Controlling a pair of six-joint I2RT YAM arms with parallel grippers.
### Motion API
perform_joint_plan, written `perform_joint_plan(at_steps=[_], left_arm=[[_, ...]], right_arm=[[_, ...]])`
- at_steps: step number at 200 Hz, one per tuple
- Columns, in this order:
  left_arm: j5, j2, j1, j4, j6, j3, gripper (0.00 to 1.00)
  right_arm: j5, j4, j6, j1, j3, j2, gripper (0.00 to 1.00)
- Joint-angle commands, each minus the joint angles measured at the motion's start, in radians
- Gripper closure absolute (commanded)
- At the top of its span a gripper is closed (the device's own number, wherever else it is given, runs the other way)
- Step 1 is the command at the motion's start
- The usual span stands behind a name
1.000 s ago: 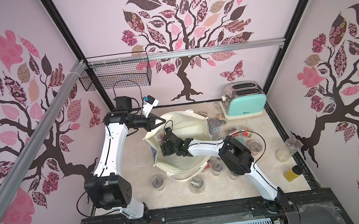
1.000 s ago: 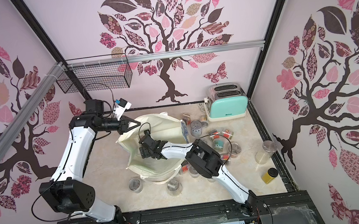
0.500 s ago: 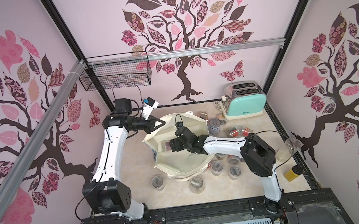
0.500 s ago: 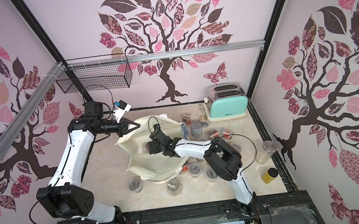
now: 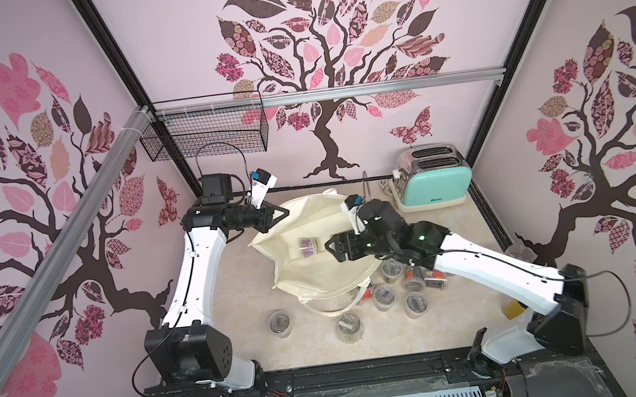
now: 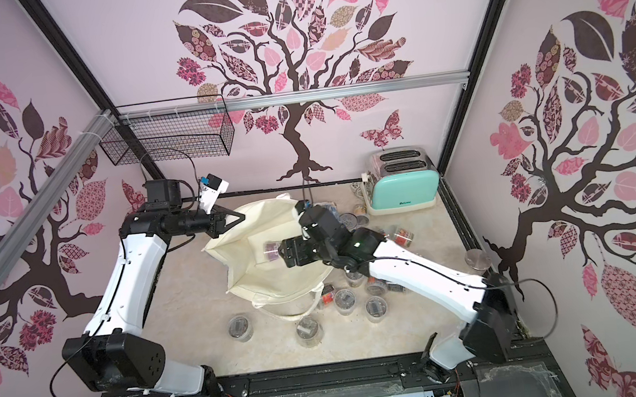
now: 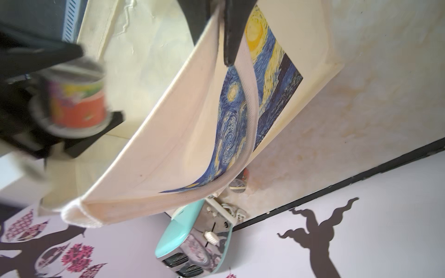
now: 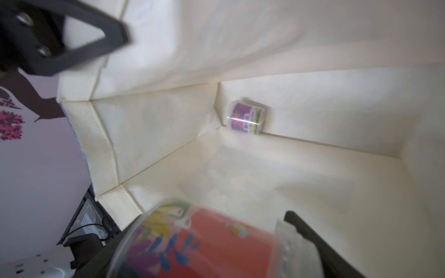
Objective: Take out the seed jars from the canvas bag
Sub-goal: Pick up the seed jar from the canvas bag, then place the seed jar at the center of the board.
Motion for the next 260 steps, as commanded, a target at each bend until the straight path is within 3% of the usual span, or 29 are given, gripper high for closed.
perform_joint_plan(at_steps=[1,21,55,92,110,185,224,260], left_arm=[[-0.072,-0.011,0.008,0.019,-0.049,-0.011,1.0],[-0.077,0.0,0.008,0.022,-0.066,0.004,1.0],[-0.142,0.016,0.008,0.023,-0.107,0.039,1.0],[-0.22,0.008,0.007,0.029,-0.136,0.039,1.0],[-0.264,0.013,0.008,0.041,-0.169,0.042,1.0],[-0.245,0.024,0.008,0.037,-0.164,0.047,1.0],[-0.242,0.024,0.009,0.021,-0.148,0.047,1.0],[-0.209,0.032,0.009,0.02,-0.15,0.043,1.0]], right_arm=[[0.037,-0.185,-0.021,-0.046,0.026,-0.153,0.3],[0.052,-0.236,-0.045,-0.053,0.04,-0.208,0.29],[0.221,-0.38,0.036,-0.091,0.056,-0.214,0.28],[0.156,-0.342,0.062,-0.246,-0.09,-0.258,0.29],[0.139,-0.29,0.05,-0.266,-0.171,-0.239,0.29],[0.086,0.119,-0.06,-0.374,-0.273,0.067,0.28],[0.125,0.249,-0.137,-0.388,-0.26,0.228,0.25],[0.08,0.34,-0.132,-0.399,-0.275,0.335,0.24]])
